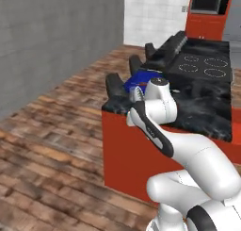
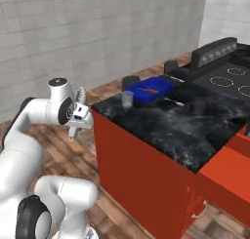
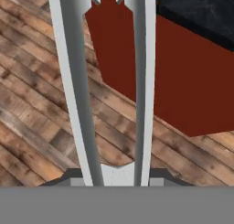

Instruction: Take the tongs from the drawer on the right and place them on the dining counter next to the tray containing the hot dog.

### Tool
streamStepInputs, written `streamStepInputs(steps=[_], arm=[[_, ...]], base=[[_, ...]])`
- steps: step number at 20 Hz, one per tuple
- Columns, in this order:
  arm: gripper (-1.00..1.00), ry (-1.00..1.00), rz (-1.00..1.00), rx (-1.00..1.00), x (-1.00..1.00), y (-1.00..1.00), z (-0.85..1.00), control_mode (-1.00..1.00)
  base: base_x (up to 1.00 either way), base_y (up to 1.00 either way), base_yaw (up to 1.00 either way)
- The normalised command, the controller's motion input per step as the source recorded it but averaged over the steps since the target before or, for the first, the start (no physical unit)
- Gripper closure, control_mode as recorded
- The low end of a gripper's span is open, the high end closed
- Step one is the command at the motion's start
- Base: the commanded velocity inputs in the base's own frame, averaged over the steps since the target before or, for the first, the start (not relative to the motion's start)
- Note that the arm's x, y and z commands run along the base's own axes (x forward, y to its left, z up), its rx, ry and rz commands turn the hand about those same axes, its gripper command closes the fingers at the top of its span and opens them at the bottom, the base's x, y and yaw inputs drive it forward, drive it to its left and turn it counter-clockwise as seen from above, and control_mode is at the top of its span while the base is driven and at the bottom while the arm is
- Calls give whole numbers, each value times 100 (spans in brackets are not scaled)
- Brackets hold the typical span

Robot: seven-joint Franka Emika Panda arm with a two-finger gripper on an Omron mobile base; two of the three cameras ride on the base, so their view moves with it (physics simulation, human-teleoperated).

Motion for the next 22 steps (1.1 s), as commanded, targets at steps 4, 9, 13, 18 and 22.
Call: streamStepInputs(steps=[4,9,13,18,22], arm=[[100,0,0,0,0,0,0,100],[100,0,0,0,0,0,0,100],[100,0,0,0,0,0,0,100],[100,0,0,0,0,0,0,100],[100,0,0,0,0,0,0,100]], base=[[56,67,-73],[60,73,-69],[62,80,-67],[51,85,-64],[31,90,-62]])
